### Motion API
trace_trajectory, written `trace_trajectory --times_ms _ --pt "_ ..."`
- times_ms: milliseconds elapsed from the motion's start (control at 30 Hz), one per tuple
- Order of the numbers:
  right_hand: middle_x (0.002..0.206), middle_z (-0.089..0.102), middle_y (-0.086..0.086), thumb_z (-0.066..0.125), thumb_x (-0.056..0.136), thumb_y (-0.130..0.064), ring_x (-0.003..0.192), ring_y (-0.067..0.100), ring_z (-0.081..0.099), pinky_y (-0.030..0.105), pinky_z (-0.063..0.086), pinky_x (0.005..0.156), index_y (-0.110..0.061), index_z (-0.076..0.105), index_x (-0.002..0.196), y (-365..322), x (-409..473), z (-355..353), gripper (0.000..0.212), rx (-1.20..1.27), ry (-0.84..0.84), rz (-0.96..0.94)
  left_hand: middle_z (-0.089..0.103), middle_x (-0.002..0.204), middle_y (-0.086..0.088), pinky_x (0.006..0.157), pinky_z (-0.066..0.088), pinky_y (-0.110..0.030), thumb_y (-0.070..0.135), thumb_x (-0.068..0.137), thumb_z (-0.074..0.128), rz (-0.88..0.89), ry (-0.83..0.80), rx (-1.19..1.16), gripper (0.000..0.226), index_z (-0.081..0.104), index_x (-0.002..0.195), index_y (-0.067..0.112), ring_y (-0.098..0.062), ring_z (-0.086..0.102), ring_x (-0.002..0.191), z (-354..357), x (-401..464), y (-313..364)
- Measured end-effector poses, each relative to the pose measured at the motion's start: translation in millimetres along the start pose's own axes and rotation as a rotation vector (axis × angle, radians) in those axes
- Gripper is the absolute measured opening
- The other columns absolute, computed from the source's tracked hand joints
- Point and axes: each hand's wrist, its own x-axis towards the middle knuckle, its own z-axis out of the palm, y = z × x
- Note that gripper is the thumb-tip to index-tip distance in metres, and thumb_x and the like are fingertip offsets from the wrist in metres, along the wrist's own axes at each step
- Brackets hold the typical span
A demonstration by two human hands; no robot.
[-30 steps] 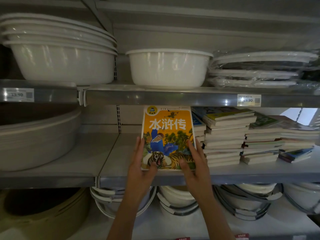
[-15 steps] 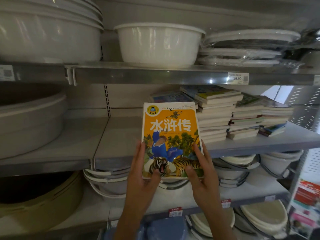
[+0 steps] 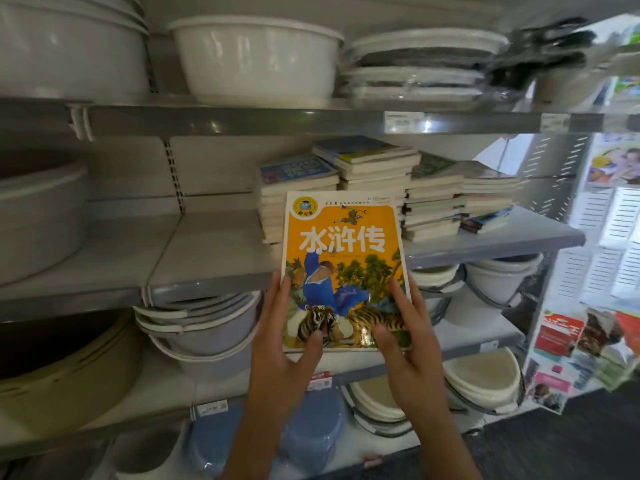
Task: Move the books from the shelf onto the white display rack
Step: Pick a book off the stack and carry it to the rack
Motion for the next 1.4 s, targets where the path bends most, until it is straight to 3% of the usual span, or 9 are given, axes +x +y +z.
trace_trajectory --times_ms 233,333,500,600,733,900,1000,1267,1400 --pt "0.162 0.025 -0.009 0.054 0.094 -0.049 0.145 0.016 0.034 0.052 0.048 0.103 -0.033 0.040 0.149 -22.2 -53.2 -130.8 0.058 -0.060 0.117 0.063 0.023 0.162 0.017 0.117 0.025 -0.017 0.046 0.086 0.058 0.022 -0.123 -0.073 0.073 0.027 0.151 0.034 -0.003 0.020 0.149 93.4 -60.6 70.3" --pt "0.162 0.025 -0.011 0.056 0.093 -0.038 0.147 0.008 0.029 0.047 0.046 0.108 -0.021 0.042 0.149 -30.6 -86.8 -188.4 0.060 -0.095 0.173 0.078 0.022 0.162 0.021 0.119 0.025 -0.026 0.047 0.086 0.058 0.016 -0.195 -0.104 0.074 0.027 0.152 0.034 -0.004 0.019 0.150 136.7 -94.6 96.5" --pt "0.160 0.030 -0.006 0.055 0.091 -0.042 0.149 0.004 0.021 0.037 0.032 0.117 -0.029 0.042 0.146 -42.5 -133.2 -277.5 0.058 -0.220 0.277 0.144 0.022 0.161 0.022 0.120 0.026 -0.029 0.043 0.087 0.059 0.024 -0.303 -0.196 0.074 0.027 0.152 0.032 -0.004 0.020 0.150 207.0 -143.0 140.2" --pt "0.159 0.027 -0.019 0.055 0.092 -0.043 0.149 0.011 0.024 0.039 0.035 0.117 -0.032 0.042 0.147 -50.1 -155.3 -323.7 0.058 -0.244 0.331 0.183 0.022 0.161 0.022 0.121 0.027 -0.041 0.042 0.086 0.058 0.030 -0.376 -0.236 0.074 0.026 0.151 0.034 -0.005 0.019 0.150 246.0 -161.9 161.2" --pt "0.160 0.027 -0.014 0.055 0.092 -0.041 0.147 0.010 0.029 0.029 0.037 0.113 -0.028 0.043 0.147 -56.0 -172.3 -373.6 0.058 -0.278 0.425 0.191 0.021 0.161 0.015 0.121 0.025 -0.031 0.043 0.086 0.057 0.082 -0.466 -0.253 0.074 0.026 0.151 0.028 -0.004 0.018 0.150 294.4 -174.3 183.7" --pt "0.161 0.024 -0.014 0.054 0.094 -0.041 0.148 0.012 0.026 0.051 0.035 0.115 -0.034 0.040 0.146 -45.1 -186.9 -426.0 0.055 -0.347 0.520 0.213 0.023 0.163 0.008 0.120 0.026 -0.032 0.041 0.087 0.058 0.107 -0.580 -0.328 0.072 0.027 0.151 0.030 -0.007 0.019 0.151 357.2 -184.7 197.2" --pt "0.162 0.024 -0.009 0.054 0.094 -0.040 0.148 0.012 0.027 0.052 0.035 0.115 -0.034 0.039 0.146 -33.6 -188.7 -457.8 0.055 -0.398 0.567 0.222 0.022 0.161 0.018 0.120 0.024 -0.028 0.043 0.087 0.058 0.108 -0.637 -0.370 0.070 0.026 0.149 0.037 -0.005 0.018 0.150 399.2 -187.9 201.4" --pt "0.162 0.023 -0.006 0.056 0.094 -0.037 0.148 0.007 0.026 0.029 0.035 0.115 -0.031 0.039 0.146 24.7 -147.4 -556.5 0.055 -0.530 0.660 0.282 0.019 0.153 0.042 0.118 0.023 -0.019 0.040 0.086 0.057 0.122 -0.760 -0.509 0.070 0.025 0.148 0.036 0.002 0.017 0.149 550.0 -156.5 199.3" --pt "0.162 0.023 -0.003 0.058 0.094 -0.020 0.144 0.001 0.030 0.008 0.037 0.101 -0.020 0.040 0.148 52.6 -104.1 -609.0 0.057 -0.521 0.715 0.312 0.019 0.155 0.035 0.115 0.019 -0.010 0.040 0.087 0.057 0.147 -0.799 -0.552 0.071 0.025 0.150 0.033 0.006 0.016 0.148 626.4 -120.9 209.4"
